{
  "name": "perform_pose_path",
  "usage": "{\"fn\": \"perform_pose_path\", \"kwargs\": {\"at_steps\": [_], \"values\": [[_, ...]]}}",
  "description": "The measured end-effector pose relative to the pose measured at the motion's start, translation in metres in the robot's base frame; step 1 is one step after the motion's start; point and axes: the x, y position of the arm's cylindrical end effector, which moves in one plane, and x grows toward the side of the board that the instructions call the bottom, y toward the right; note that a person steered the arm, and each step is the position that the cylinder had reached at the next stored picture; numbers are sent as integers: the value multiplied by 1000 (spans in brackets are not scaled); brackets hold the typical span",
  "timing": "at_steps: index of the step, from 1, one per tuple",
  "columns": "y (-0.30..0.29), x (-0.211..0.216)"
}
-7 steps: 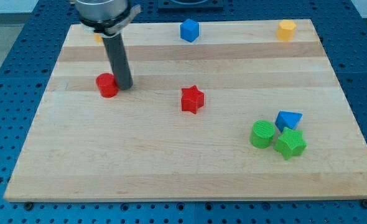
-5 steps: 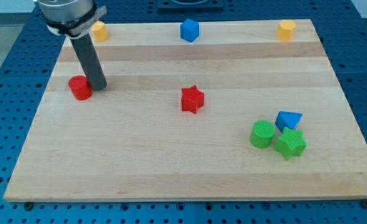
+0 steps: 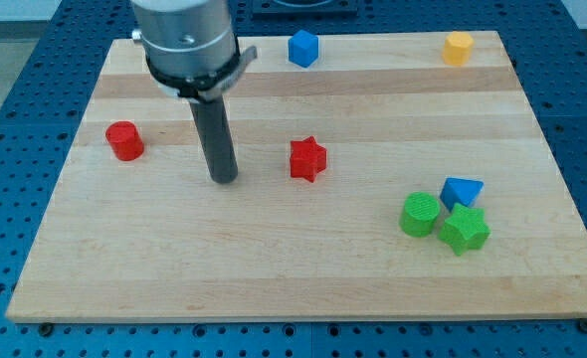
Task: Push the triangle to the center right of the board
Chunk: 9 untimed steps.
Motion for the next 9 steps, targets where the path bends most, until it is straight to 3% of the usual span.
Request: {"fn": "perform_pose_path", "kwargs": {"at_steps": [2,3,4,6,9], "values": [[30,80],[102,92],[159,90],[204,87],[271,24]]}}
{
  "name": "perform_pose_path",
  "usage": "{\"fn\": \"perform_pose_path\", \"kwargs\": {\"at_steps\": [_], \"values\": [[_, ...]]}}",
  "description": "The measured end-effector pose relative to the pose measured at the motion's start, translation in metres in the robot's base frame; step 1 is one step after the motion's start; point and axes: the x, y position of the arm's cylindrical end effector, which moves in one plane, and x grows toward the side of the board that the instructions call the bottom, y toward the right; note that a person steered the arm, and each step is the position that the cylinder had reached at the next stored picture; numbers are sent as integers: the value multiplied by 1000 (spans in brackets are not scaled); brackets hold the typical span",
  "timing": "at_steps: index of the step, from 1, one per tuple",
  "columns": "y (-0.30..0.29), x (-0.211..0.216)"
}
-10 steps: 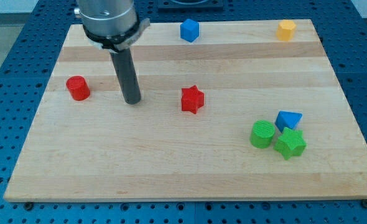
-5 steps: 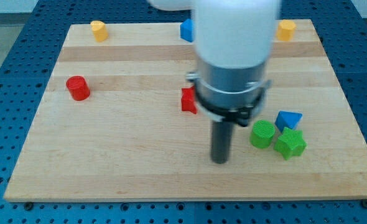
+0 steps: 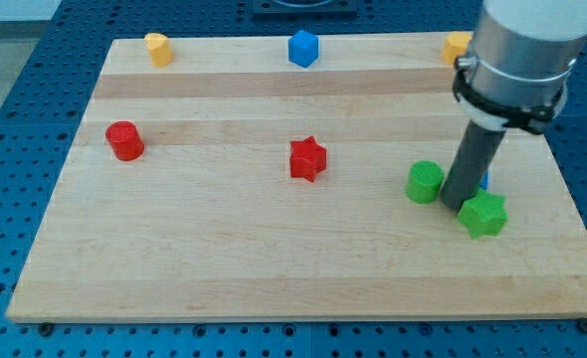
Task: Push the triangle to the center right of the board
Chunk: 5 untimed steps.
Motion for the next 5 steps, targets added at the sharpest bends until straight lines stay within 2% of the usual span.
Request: {"fn": "perform_pose_path", "kwargs": {"at_steps": [3,5], "values": [[53,-9],[68,-41]]}}
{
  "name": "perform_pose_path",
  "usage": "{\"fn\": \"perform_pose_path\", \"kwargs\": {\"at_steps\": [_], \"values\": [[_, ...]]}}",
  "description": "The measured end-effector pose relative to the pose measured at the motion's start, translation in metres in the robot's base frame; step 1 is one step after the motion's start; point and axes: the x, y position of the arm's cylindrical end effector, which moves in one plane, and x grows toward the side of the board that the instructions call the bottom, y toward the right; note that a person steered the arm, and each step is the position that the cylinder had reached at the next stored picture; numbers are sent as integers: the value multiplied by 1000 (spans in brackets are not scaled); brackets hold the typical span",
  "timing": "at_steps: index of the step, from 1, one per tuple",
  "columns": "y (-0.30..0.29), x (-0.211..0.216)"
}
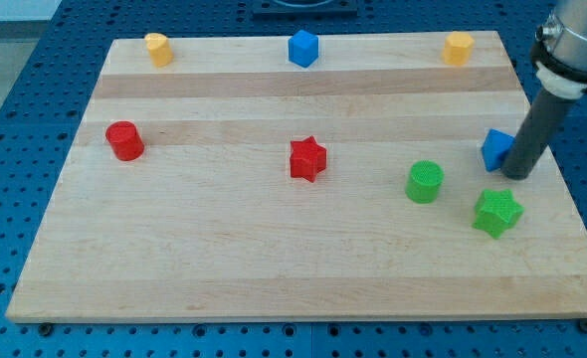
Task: Push the triangle to the center right of the board
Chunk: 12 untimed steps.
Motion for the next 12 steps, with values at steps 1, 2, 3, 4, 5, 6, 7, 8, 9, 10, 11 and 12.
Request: {"fn": "perform_pose_path", "kwargs": {"at_steps": [1,2,3,4,5,6,7,8,9,10,11,12], "values": [[8,-17],[10,-25],[11,-16],[12,11],[12,12],[12,4],[5,3],[-3,3],[-6,-2],[-7,-14],[-10,-23],[-11,-26]]}}
